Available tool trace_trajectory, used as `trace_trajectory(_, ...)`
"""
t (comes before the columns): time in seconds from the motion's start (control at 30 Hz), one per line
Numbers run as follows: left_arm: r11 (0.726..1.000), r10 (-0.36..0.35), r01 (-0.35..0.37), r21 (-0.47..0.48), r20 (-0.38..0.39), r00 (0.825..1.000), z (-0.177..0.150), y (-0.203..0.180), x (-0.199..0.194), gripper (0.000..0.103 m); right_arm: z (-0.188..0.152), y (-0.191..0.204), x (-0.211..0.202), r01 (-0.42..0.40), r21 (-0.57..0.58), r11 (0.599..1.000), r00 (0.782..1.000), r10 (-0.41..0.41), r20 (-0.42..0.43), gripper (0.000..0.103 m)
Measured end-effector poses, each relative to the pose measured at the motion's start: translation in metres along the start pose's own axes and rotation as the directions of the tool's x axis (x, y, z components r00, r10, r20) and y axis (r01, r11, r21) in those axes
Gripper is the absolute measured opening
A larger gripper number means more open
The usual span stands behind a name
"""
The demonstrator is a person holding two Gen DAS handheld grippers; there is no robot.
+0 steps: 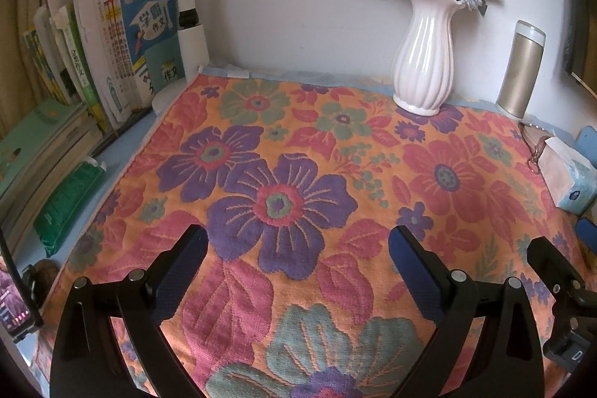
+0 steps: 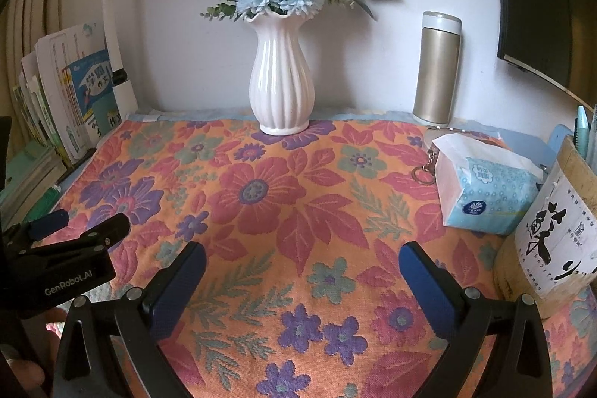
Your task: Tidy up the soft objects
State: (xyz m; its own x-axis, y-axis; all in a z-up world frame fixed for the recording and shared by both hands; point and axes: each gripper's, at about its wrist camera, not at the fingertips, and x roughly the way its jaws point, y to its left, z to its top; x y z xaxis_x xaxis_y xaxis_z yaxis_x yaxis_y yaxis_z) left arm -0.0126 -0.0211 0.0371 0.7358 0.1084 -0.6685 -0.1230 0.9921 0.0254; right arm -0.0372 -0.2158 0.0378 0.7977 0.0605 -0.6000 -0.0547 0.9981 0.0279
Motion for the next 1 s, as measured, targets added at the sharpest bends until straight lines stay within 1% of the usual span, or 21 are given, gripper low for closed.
trace_trajectory(0.2,1.0,0.01,-0.01,-0.002,-0.008,1.0,0.0002,0.0018,0.0019,0.097,0.0003,-0.0003,0.0003,-0.001,-0.001,1.0,1.0,0.001,0.0,0.103)
trace_trajectory(0.4,1.0,0.0,0.0,-0.003,-0.018,1.0,0.0005,0.0024,0.0025,0.097,0.0,0.0004,0.0013,0.003,-0.006,1.0,1.0,-0.003,-0.004,0.103)
trace_trajectory(1.0,1.0,0.004,-0.004,0.009,-0.028,1.0,-0.0006,0.0001,0.0042,0.097,-0.001,0.0003,0.0033,0.0,-0.009,1.0,1.0,0.0,-0.009,0.103)
